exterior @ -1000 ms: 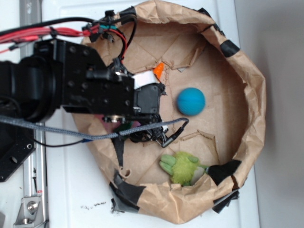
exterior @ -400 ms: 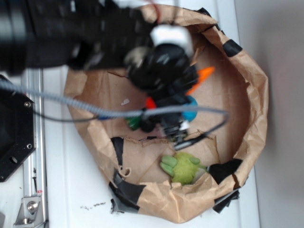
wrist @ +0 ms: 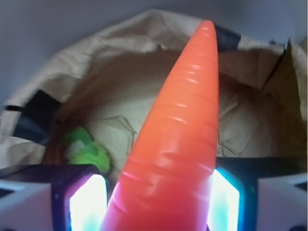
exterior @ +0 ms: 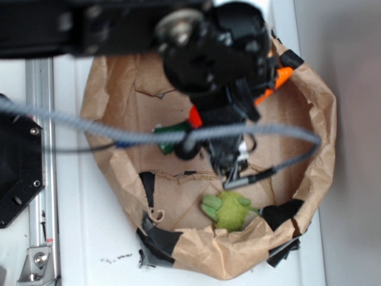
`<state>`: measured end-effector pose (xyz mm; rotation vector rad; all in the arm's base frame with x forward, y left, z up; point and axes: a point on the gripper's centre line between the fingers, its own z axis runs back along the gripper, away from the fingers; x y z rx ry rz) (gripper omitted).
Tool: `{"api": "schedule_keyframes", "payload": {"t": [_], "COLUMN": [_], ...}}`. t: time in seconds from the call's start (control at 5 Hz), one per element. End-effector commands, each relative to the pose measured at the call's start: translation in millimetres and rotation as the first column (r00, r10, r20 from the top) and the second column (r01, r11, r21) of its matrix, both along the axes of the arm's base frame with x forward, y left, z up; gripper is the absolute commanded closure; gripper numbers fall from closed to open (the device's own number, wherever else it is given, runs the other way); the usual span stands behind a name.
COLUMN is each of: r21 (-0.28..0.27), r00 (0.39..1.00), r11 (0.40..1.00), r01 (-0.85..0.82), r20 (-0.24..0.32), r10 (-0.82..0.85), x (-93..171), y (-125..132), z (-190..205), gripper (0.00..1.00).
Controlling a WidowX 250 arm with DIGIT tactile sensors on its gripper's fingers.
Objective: Grab the carrot.
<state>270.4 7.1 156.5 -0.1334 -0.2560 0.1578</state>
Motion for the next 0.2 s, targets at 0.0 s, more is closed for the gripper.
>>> {"api": "schedule_keyframes", "payload": {"t": [0.0], "r21": [0.042], "r00": [0.999], "r11": [0.999], "r01": [0.002], "r20": [0.034], "r10": [-0.004], "x": [5.2], "y": [-1.3], "z": [5.5], "gripper": [1.0]}}
